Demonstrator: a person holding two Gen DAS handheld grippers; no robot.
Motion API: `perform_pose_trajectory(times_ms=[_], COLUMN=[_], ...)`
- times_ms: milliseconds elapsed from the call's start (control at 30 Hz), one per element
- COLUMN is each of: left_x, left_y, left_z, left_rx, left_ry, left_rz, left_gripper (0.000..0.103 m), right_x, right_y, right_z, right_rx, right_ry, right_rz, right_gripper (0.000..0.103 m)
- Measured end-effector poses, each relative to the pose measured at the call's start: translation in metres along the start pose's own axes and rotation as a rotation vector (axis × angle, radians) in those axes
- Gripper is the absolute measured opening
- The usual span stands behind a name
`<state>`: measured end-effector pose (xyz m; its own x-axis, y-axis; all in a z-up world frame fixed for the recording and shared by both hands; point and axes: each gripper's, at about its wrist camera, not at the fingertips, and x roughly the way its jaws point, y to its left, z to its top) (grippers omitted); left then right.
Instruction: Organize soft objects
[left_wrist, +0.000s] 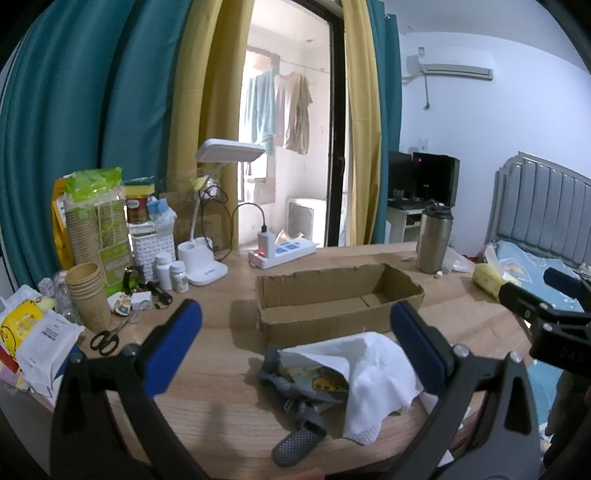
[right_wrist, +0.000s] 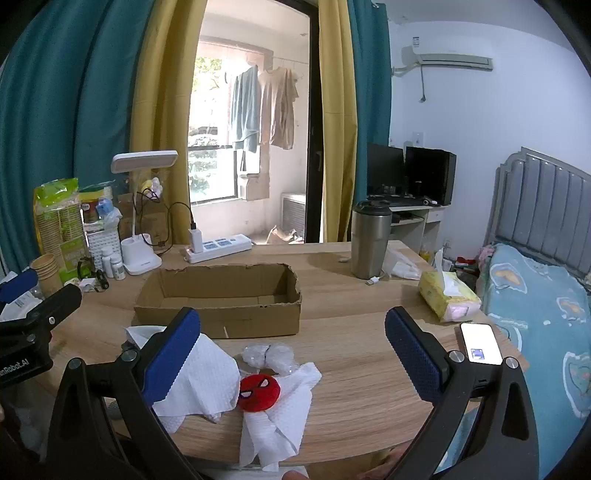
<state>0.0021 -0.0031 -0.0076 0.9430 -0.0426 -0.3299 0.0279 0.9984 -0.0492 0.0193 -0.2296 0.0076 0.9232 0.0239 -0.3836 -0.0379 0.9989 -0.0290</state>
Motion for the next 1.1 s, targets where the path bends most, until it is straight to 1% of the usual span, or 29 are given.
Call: perform_pose_trajectory(times_ms=[200,333,500,900,1100], left_x=[0.001,0.000,-0.002,-0.013,-0.012], left_y=[0.002,0.002,0.003,0.004,0.002], left_z=[-0.001,-0.001,0.000,0.006,0.008], left_rx=[-0.005,-0.010,-0.011,-0.020,-0.015], left_ry=[0.000,-0.007,-0.016,-0.057,-0.054], left_rz=[0.000,-0.014,-0.008,-0.037,-0.039], left_gripper=[0.103,0.103,0.103,0.103,0.103], right_x=[-0.003,-0.001,-0.001,-0.006,-0.006], right_y=[0.005,0.006,0.008,0.007,0.007], right_z=[-0.003,-0.002,0.000,0.003,0.003], right_rx=[-0.009,-0.015,-0.018,-0.014,-0.012], right_ry=[-0.011,-0.013,-0.020,-0.050,-0.052], right_rz=[0.001,0.015,0.027,0.031,0.031], right_gripper=[0.102,0.102,0.102,0.102,0.102])
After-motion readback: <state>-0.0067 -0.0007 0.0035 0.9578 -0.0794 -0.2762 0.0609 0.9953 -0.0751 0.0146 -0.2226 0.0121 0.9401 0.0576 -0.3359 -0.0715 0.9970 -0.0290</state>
